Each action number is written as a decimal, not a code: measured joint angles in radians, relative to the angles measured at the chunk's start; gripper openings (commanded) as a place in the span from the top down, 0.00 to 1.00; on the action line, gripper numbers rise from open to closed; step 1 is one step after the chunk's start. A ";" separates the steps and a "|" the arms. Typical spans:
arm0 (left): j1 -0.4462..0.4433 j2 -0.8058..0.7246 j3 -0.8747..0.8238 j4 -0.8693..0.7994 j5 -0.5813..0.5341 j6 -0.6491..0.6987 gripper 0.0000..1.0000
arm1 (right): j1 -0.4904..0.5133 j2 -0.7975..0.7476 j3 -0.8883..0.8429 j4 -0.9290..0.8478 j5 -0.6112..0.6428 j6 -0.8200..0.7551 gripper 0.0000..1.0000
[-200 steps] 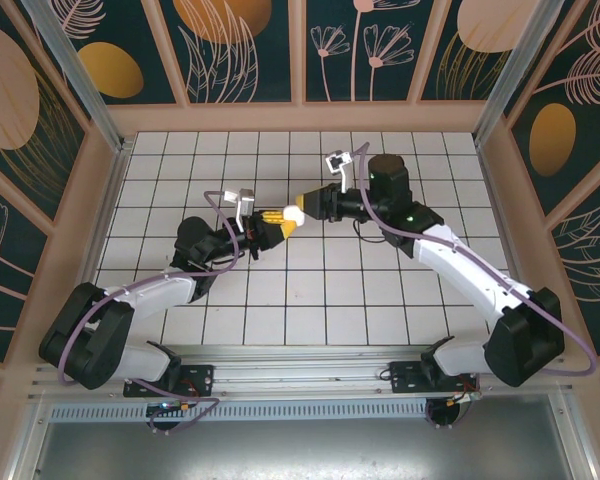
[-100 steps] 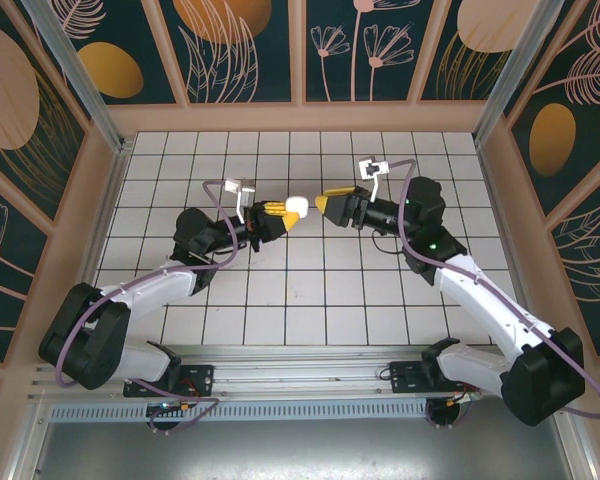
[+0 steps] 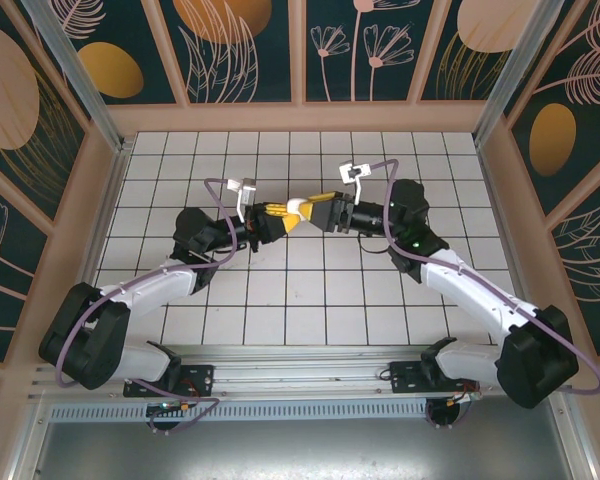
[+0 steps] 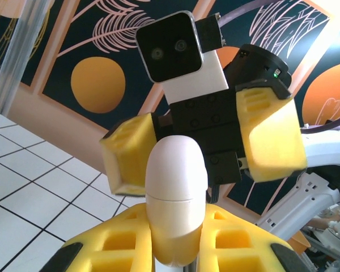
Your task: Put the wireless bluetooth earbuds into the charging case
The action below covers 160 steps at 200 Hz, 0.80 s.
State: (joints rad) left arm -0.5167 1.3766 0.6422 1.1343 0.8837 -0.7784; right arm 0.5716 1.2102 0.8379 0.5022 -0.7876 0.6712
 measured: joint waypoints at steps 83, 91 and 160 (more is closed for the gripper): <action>0.005 0.022 0.022 0.002 0.023 -0.039 1.00 | 0.008 0.027 0.000 0.022 -0.002 0.016 0.77; 0.005 0.022 0.023 -0.003 0.021 -0.040 0.91 | 0.008 0.027 0.000 0.020 0.002 0.016 0.78; 0.004 0.017 0.039 -0.131 -0.022 0.024 0.36 | -0.010 0.027 -0.003 -0.031 0.068 0.020 0.83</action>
State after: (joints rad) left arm -0.5125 1.3937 0.6811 1.0031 0.8616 -0.7540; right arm 0.5617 1.2377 0.8349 0.4713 -0.7193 0.6910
